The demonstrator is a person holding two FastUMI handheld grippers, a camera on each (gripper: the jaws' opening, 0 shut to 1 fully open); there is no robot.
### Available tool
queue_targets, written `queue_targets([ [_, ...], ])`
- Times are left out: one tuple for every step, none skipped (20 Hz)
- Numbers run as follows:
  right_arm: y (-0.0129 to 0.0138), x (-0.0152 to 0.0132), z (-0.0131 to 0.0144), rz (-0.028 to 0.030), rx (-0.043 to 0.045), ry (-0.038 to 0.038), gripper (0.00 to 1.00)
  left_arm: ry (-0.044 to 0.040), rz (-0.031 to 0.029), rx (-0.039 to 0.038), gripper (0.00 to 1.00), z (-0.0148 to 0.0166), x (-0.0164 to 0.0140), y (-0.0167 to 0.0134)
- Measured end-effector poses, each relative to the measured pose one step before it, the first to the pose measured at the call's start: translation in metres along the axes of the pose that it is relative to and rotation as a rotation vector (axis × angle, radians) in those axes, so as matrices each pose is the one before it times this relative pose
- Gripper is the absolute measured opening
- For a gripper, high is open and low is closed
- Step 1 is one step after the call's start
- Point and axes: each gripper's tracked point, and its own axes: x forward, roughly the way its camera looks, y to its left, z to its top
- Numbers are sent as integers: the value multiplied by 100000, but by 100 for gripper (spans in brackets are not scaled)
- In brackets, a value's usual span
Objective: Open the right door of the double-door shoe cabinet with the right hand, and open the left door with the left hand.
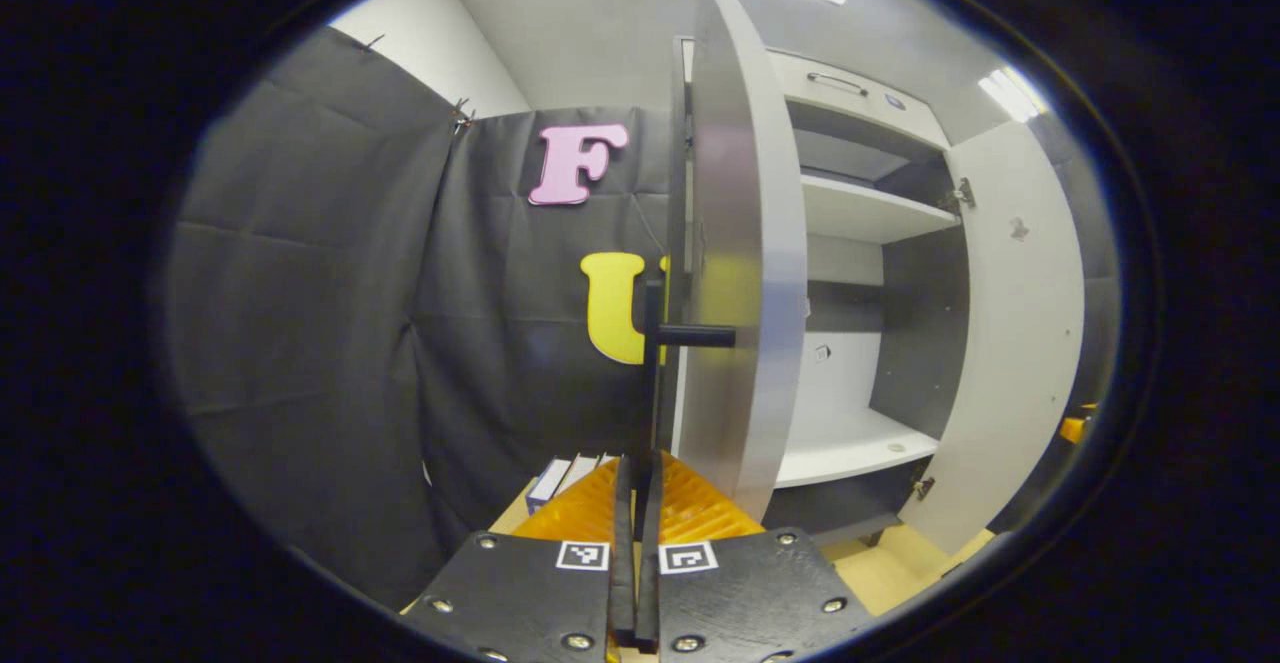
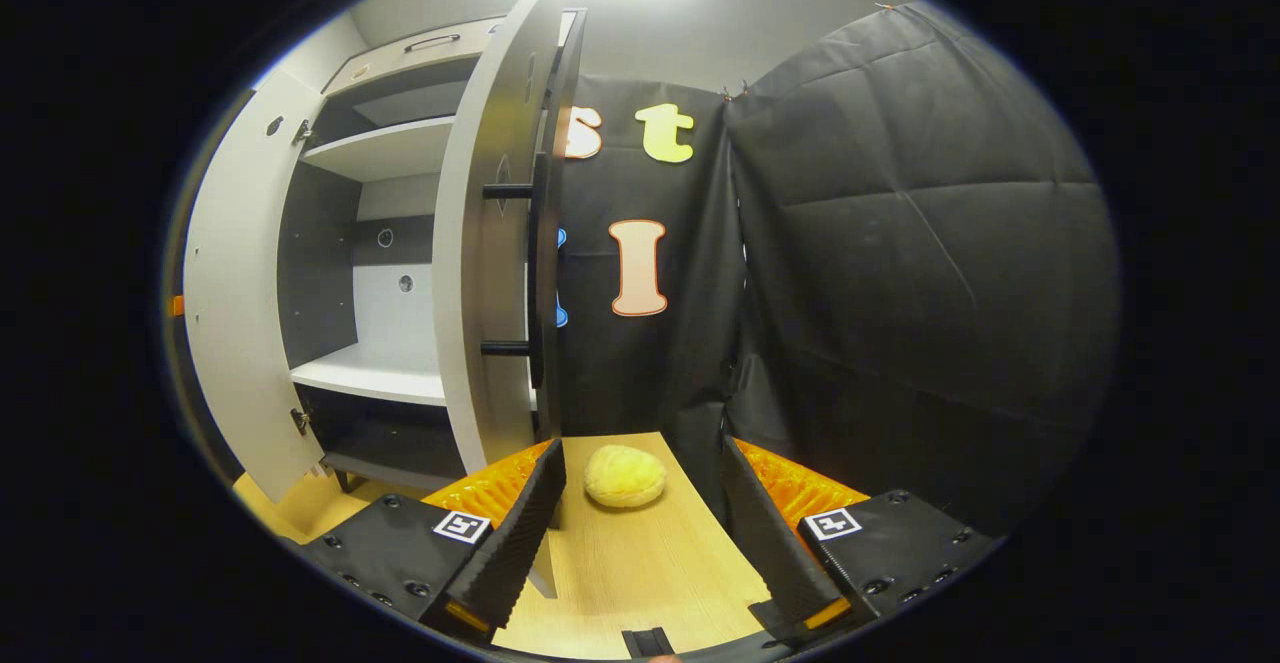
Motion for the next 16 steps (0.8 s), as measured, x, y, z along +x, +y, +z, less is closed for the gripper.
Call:
queue_targets([
  [174, 73, 89, 73, 166, -117, 93, -664, 444, 2258, 0, 207, -60, 14],
  [31, -47, 30, 318, 216, 1, 98, -139, 229, 561, 3, -38, -67, -115],
  [76, 16, 54, 203, -23, 120, 98, -48, -166, -453, 3, -39, -39, -35],
  [-7, 21, -113, 25, -250, 94, 98, 80, -108, -736, 3, -195, 49, -72],
  [34, -92, -49, 25, -166, 54, 98, 215, -19, -530, 3, -159, -187, 35],
  [-3, -147, -137, -10, 93, 304, 98, -404, 477, 282, 0, 16, -225, 32],
  [59, -153, -43, -69, 365, 384, 98, -454, 771, 611, 3, 122, -349, 72],
  [123, -21, -6, 442, 405, 120, 98, -403, 766, 551, 2, -32, -444, 83],
  [203, -174, 199, 563, 461, -164, 98, -76, 359, 96, 0, 48, -540, 44],
  [234, -246, 213, 638, 174, -263, 98, 236, 699, -582, 0, -179, -454, 13],
  [242, -215, 155, 551, -71, -351, 98, 678, 466, -316, 0, -168, -591, 36],
  [260, -214, -15, 538, -170, -493, 98, 238, 978, -91, 0, -357, -460, 158],
  [261, -181, 195, 554, -192, -246, 98, -126, 1520, 222, 0, -66, -618, 347],
  [428, -264, 212, 972, -307, -481, 98, -57, 1259, 36, 7, -217, -560, 166],
  [368, -152, 212, 946, -422, -288, 98, -139, 1195, -127, 0, -140, -690, 181],
  [309, -146, 148, 892, -537, -300, 98, -94, 756, 382, 0, -208, -539, -21],
])
